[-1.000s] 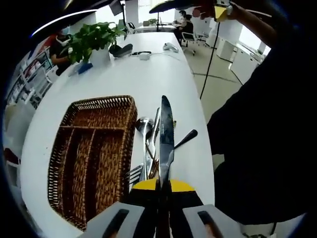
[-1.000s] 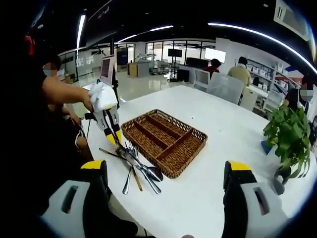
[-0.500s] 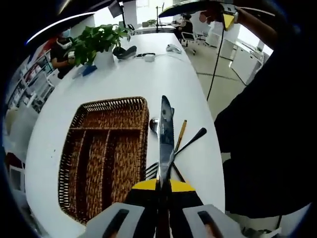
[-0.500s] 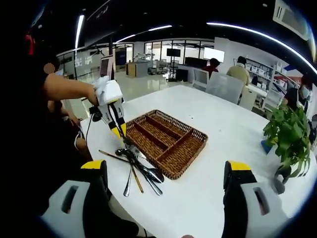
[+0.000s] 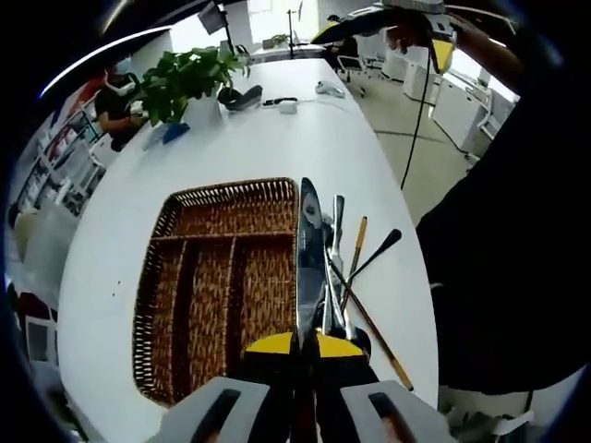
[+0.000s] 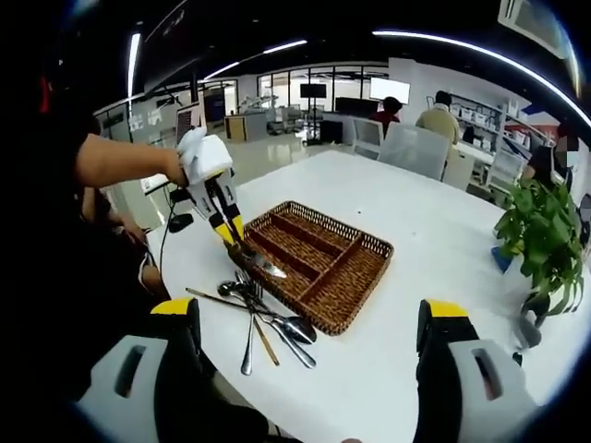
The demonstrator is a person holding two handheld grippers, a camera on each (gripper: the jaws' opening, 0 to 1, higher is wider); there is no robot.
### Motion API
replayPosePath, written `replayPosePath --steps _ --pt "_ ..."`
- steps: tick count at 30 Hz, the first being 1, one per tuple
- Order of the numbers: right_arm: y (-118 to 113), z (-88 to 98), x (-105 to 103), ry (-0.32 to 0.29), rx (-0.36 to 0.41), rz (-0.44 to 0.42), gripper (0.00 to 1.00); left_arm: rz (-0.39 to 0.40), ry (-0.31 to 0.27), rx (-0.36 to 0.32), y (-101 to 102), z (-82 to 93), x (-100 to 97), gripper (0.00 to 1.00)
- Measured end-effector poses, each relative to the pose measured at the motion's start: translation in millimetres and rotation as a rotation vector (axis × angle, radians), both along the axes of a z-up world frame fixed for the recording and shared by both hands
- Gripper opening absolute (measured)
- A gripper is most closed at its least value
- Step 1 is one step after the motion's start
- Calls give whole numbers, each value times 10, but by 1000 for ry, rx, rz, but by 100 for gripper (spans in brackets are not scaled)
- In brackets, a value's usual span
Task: Arrange the knives, forks, and spoons in their matching storage slots by inserting each utensil handle-first until every utensil is classified and aligned in the correct compartment
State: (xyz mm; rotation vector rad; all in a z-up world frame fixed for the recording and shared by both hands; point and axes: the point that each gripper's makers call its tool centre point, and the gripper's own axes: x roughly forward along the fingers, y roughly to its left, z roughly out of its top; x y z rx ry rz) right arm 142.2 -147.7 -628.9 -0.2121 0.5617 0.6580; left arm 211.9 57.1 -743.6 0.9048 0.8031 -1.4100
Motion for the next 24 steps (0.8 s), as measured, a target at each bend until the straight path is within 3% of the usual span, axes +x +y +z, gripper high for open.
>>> replayPosePath --steps 10,17,24 --pt "-57 -13 38 20 18 -34 99 7 -35 13 2 81 190 4" --pt "25 62 12 -30 19 26 99 19 -45 15 8 124 279 4" --pt "-6 94 66 -40 14 23 99 19 -58 28 62 182 404 4"
